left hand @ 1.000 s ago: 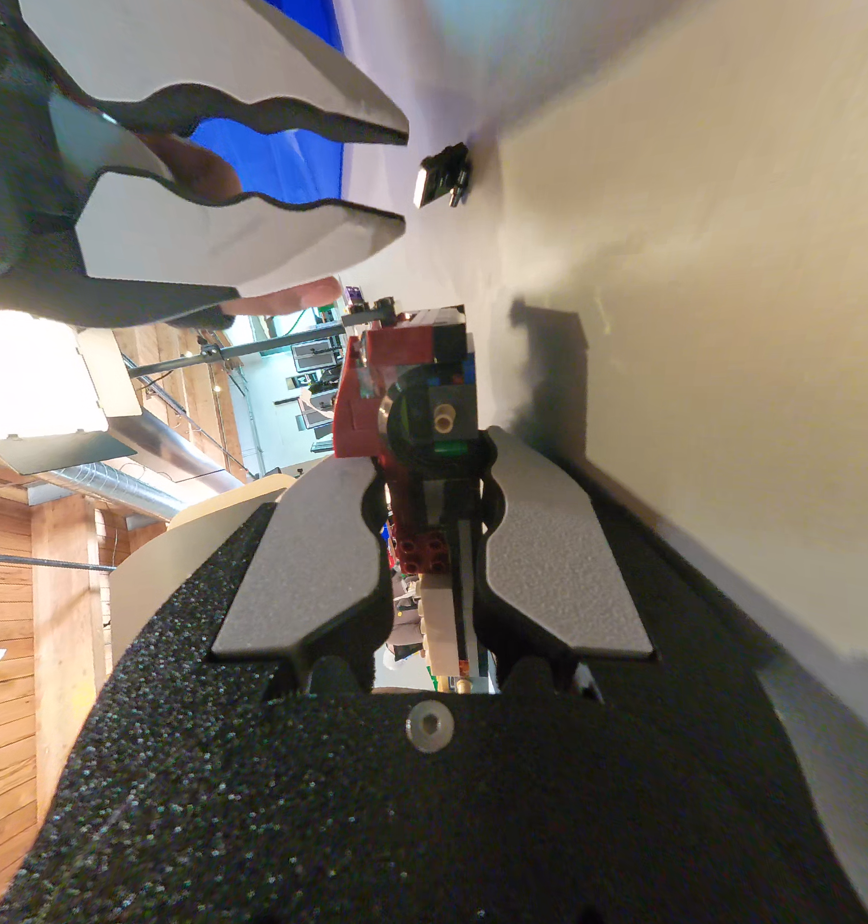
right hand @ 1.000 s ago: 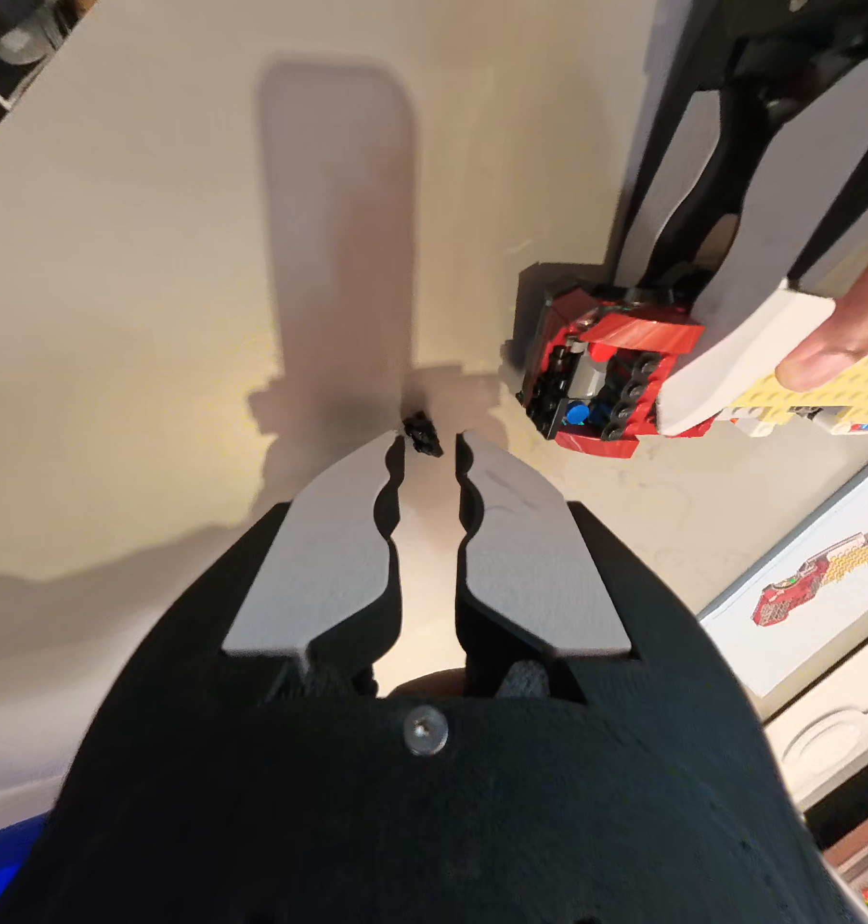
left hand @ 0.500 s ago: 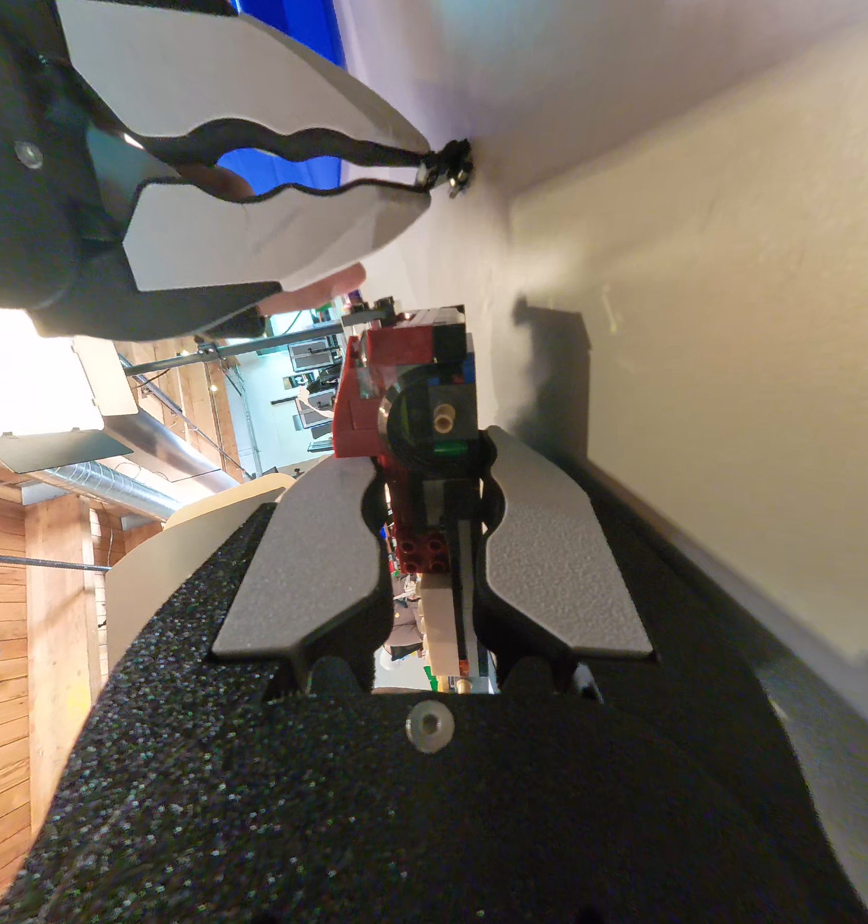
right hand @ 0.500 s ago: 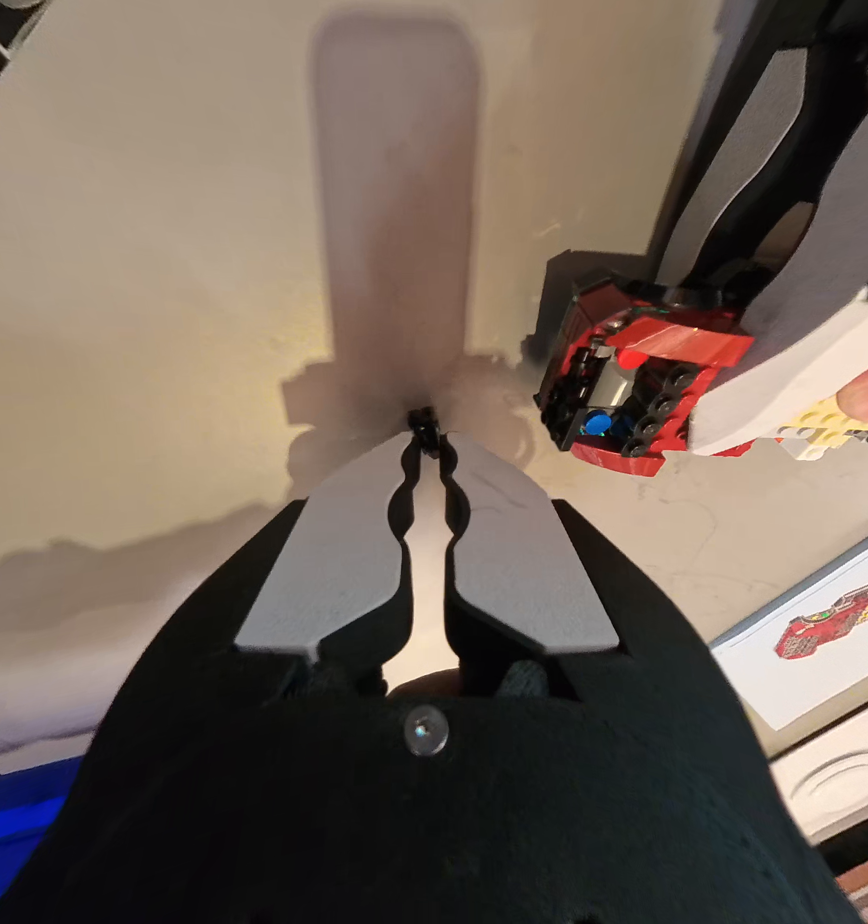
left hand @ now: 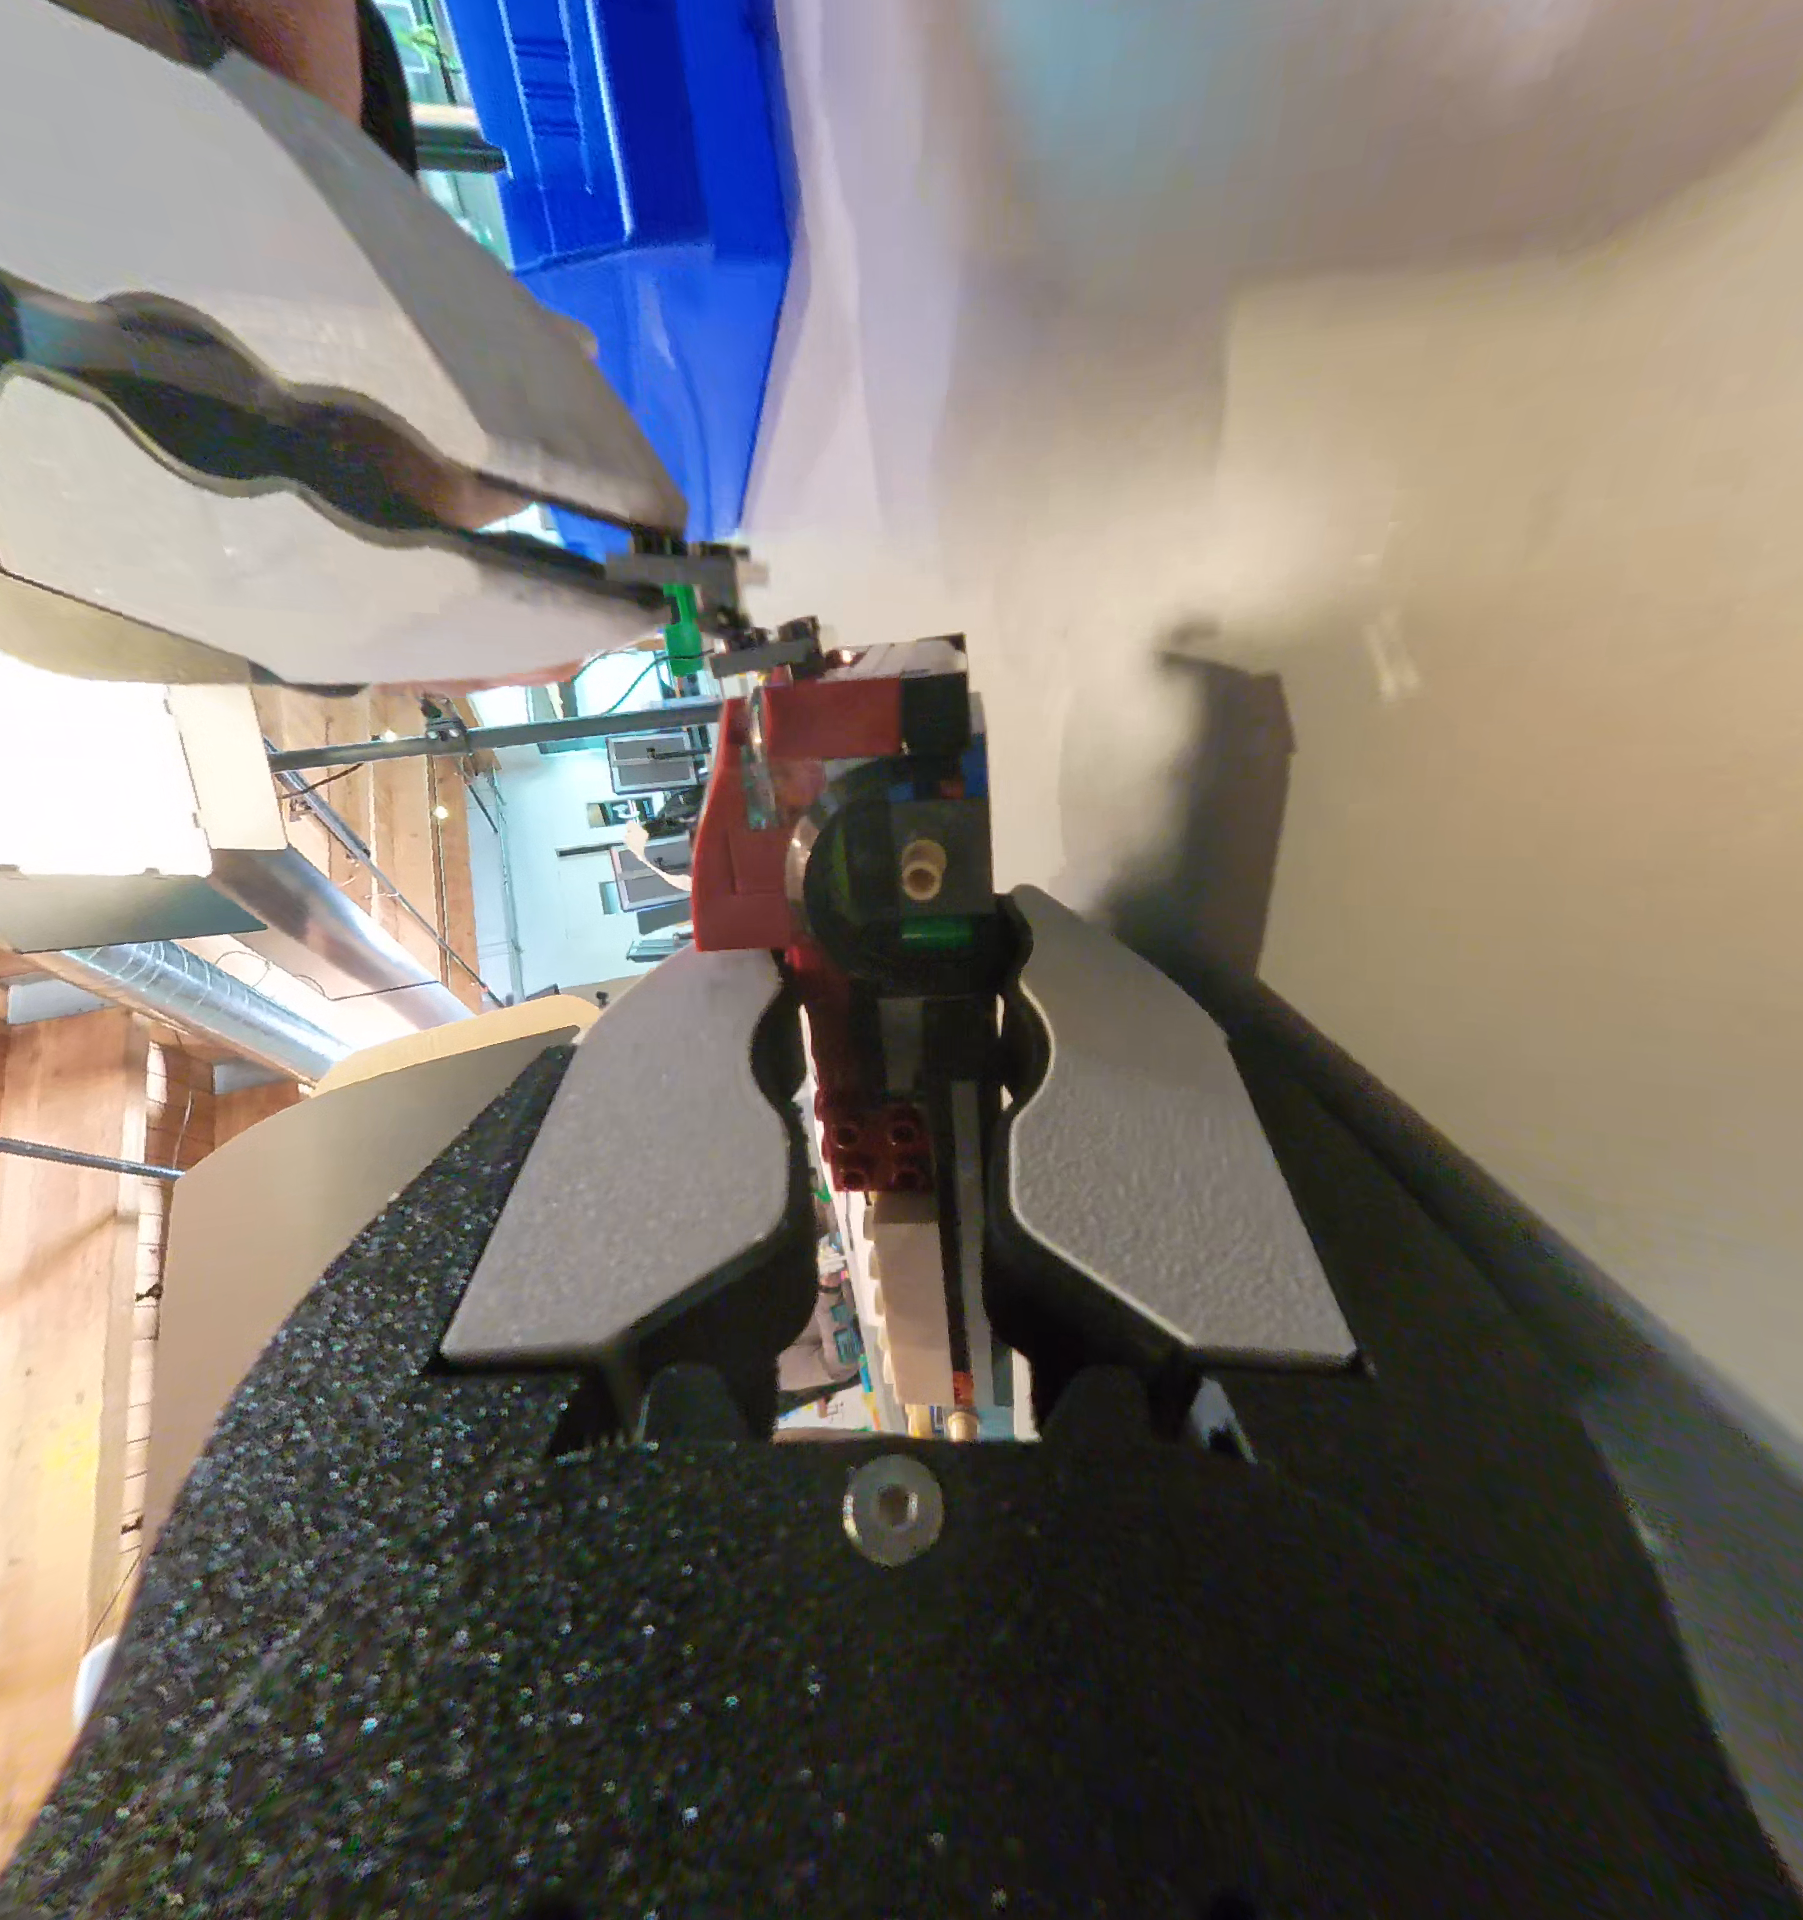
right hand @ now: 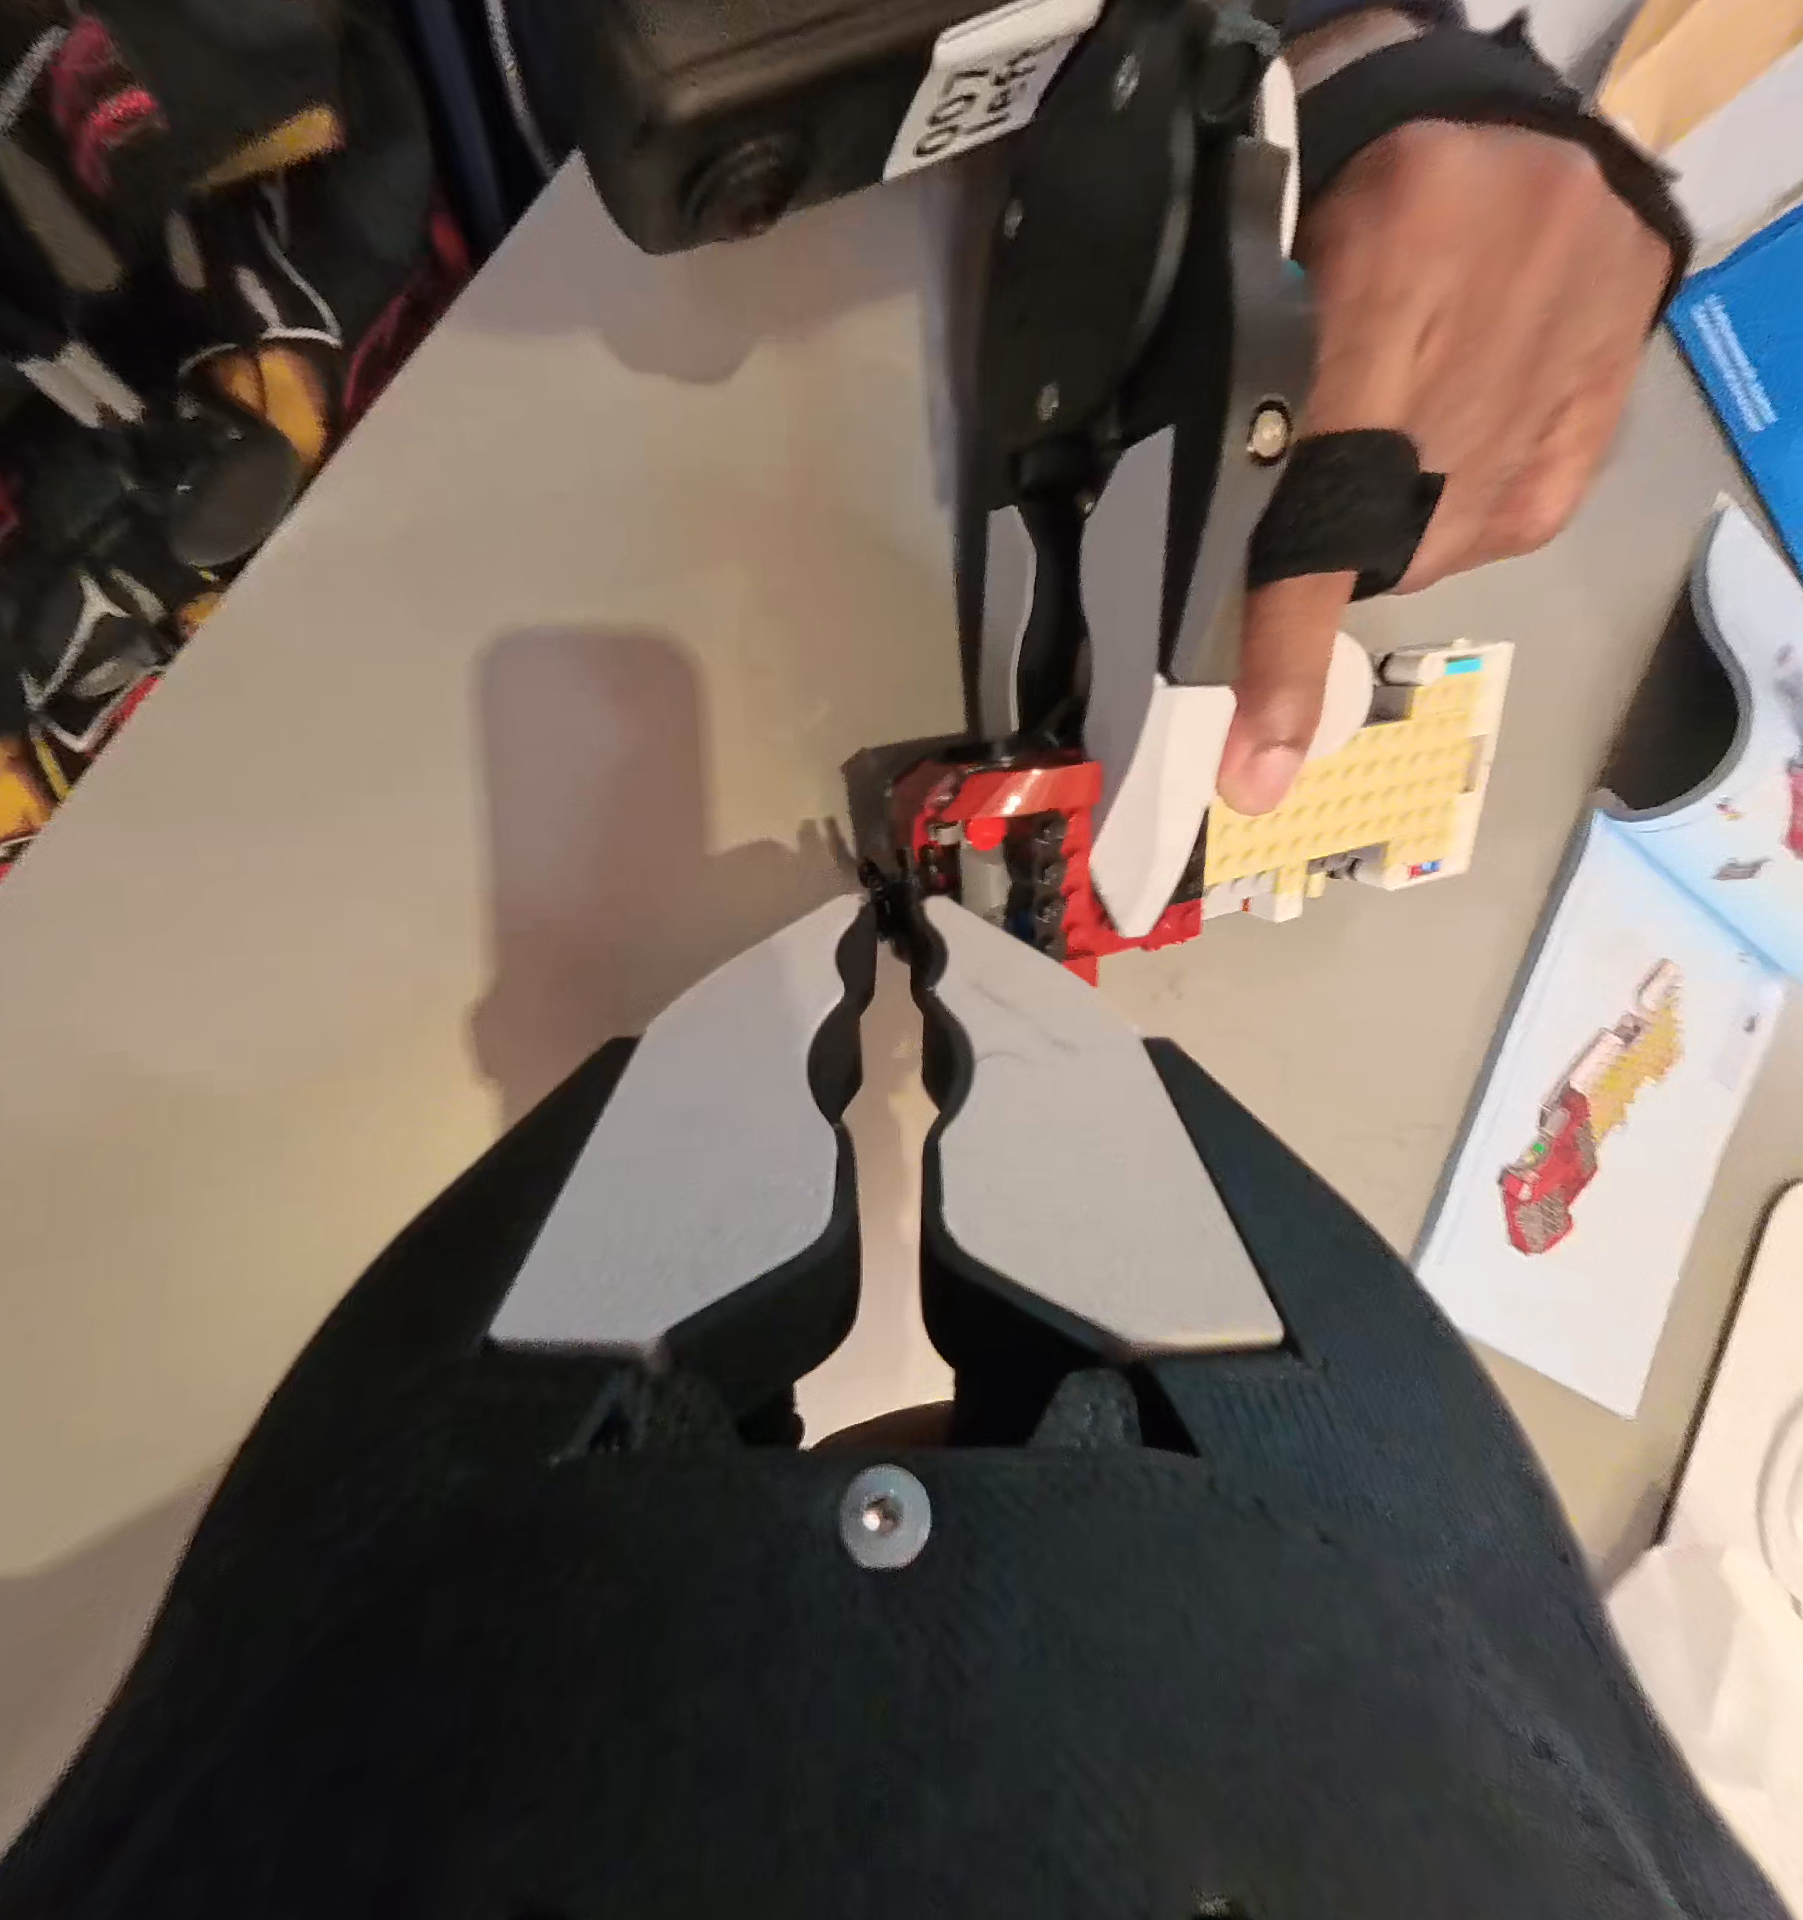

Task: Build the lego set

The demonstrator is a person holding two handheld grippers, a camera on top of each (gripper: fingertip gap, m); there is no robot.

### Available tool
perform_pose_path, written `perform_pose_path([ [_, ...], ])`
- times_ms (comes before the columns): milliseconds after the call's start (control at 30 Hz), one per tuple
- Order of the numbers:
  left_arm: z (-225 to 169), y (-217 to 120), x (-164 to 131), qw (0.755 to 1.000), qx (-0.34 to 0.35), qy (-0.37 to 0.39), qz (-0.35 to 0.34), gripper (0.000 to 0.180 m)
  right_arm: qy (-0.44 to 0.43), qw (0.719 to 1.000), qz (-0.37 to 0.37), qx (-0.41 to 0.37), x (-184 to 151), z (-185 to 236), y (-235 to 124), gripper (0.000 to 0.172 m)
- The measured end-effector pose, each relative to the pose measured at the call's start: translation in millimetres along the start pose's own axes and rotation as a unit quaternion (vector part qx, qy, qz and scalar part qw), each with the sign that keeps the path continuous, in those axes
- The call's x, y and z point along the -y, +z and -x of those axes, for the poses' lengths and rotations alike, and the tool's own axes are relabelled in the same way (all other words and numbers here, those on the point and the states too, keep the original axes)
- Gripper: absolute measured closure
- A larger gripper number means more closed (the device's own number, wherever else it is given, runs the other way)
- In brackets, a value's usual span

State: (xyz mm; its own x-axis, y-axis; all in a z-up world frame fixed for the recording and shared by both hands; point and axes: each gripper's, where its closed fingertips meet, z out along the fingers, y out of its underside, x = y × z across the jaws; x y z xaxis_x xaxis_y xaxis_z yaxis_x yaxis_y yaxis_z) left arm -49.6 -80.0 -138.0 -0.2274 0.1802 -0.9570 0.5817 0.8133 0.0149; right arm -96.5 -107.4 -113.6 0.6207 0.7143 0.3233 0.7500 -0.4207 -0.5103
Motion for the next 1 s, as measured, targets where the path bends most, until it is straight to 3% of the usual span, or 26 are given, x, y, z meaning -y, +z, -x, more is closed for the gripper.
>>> perform_pose_path([
  [333, 3, 1, -5, 1.000, 0.014, -0.006, 0.009, 0.146, 0.001, 0.995, 0.057, -0.086, 5, -6, 3, 0.166],
  [1000, 5, -1, -9, 1.000, 0.015, -0.017, 0.009, 0.146, 0.001, 0.993, 0.060, -0.098, 1, -7, 13, 0.167],
])
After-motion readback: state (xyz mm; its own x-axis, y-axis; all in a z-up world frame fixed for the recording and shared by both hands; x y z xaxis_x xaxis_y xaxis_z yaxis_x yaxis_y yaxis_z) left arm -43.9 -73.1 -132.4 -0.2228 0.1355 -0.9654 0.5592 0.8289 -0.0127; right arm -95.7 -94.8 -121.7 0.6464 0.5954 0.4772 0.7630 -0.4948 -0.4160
